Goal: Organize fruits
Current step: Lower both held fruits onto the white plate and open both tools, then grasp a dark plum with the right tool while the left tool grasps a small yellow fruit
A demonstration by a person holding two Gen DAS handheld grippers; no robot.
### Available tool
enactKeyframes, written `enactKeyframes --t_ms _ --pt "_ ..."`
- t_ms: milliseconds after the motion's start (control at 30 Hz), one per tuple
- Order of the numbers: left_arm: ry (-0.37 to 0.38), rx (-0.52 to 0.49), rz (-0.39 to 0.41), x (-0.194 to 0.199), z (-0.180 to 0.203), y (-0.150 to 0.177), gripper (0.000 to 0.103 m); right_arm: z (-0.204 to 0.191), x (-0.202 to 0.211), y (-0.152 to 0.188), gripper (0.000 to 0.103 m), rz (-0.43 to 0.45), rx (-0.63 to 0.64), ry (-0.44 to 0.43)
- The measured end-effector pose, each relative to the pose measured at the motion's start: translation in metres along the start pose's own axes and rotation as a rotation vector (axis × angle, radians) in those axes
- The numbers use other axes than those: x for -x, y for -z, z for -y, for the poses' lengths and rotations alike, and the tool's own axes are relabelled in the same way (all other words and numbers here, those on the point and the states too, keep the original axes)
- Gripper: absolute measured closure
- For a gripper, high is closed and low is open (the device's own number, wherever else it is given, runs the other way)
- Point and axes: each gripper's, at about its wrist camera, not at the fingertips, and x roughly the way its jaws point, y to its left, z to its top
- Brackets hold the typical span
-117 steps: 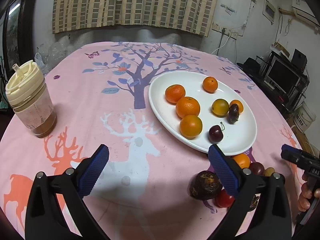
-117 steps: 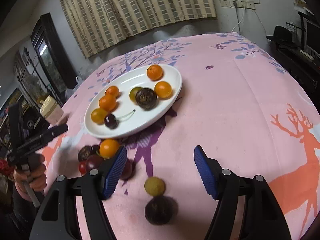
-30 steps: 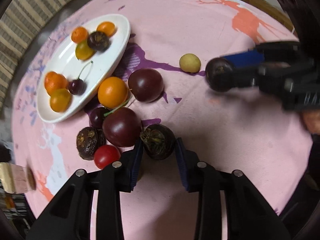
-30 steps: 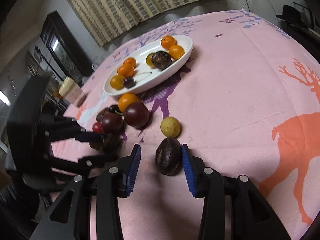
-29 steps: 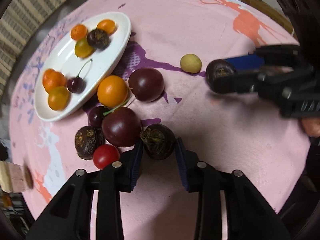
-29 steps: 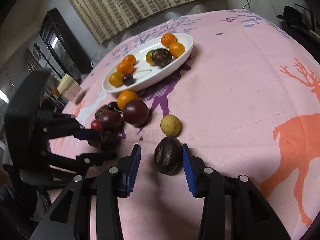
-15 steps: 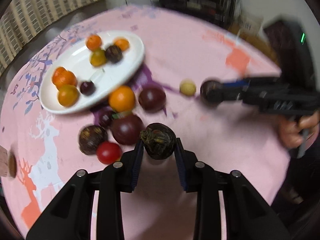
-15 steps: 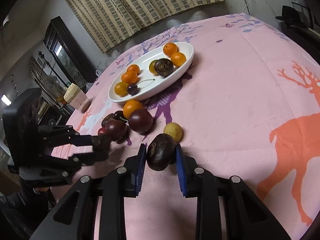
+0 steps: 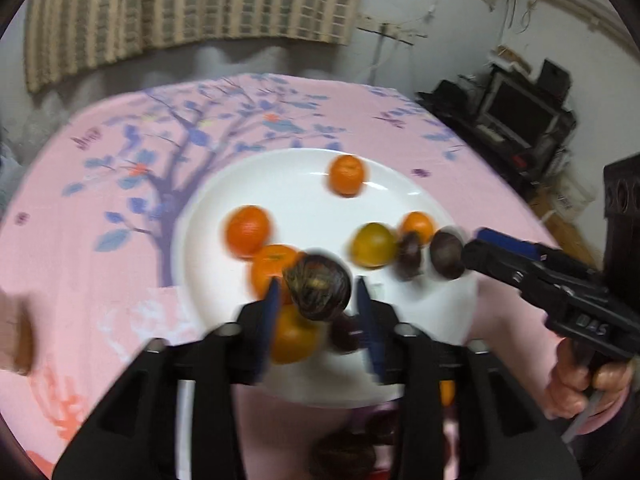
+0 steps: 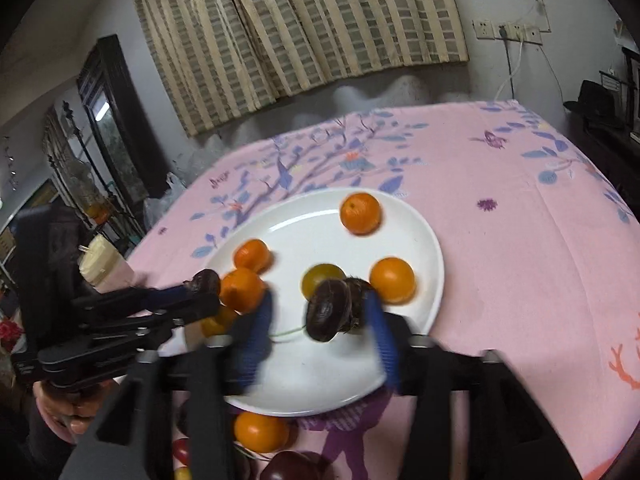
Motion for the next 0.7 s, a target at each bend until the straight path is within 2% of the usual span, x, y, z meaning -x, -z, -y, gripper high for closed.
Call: enactKeyframes --t_ms 33,67,133,233,400,500,600,700 --pt "-0.044 -0.009 0.038 0.01 -0.002 0.004 0.02 0.001 0.003 0.004 0.041 -0.002 0.006 -0.009" --pt "-0.079 -0.004 0.077 0.017 -0.004 0.005 0.008 0.001 0.007 0.006 0.041 0.003 0.016 -0.015" --pt "-0.111 0.01 0.141 0.034 -0.009 0.011 0.008 0.0 0.02 0.011 0.037 0.02 0.042 -0.03" --pt "-0.085 0.035 0.148 0.048 -0.018 0.021 0.007 -0.005 0.032 0.022 0.033 0.012 0.06 -0.069" --pt "-0.097 0.085 0.08 0.058 -0.033 0.052 0.006 -0.027 0.034 0.051 0.033 -0.087 0.164 -0.076" --pt "-0.089 0.133 0.063 0.062 -0.044 0.067 0.006 -0.04 0.035 0.07 0.033 -0.123 0.253 -0.006" --pt "-0.09 0.171 0.061 0.067 -0.053 0.081 0.006 -0.041 0.036 0.082 0.033 -0.158 0.261 -0.009" --pt "-0.078 0.193 0.053 0.07 -0.056 0.094 0.006 -0.042 0.037 0.087 0.039 -0.169 0.273 0.004"
